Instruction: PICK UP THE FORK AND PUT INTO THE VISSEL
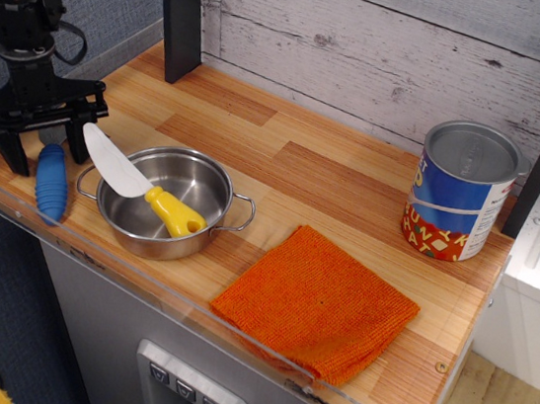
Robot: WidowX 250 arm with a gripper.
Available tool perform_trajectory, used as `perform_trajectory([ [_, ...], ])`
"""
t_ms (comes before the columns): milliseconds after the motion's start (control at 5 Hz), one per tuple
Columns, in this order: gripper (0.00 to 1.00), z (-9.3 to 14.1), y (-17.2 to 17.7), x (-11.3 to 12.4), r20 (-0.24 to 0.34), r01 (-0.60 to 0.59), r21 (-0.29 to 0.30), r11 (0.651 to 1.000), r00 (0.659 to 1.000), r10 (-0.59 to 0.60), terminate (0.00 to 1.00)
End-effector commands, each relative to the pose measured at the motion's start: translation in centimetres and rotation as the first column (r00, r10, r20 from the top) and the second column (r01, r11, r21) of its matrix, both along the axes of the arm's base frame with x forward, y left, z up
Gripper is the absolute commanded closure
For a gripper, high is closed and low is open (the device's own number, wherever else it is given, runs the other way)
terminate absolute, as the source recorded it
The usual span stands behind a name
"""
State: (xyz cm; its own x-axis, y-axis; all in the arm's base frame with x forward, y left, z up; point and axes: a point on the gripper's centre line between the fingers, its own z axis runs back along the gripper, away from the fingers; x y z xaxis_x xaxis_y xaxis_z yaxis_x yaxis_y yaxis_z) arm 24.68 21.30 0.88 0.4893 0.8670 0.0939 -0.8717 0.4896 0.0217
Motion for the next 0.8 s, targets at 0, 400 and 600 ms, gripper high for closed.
perform_trajectory([
  [0,1.00,0.7,1.1,0.0,0.074,-0.020,-0.006,1.000,0.997,0.020,0.00],
  [400,1.00,2.8,1.8,0.1,0.051,0.073,0.087,0.994,0.996,-0.077,0.00],
  [600,1.00,4.1,2.1,-0.1,0.052,0.082,0.116,0.990,0.995,-0.089,0.00],
])
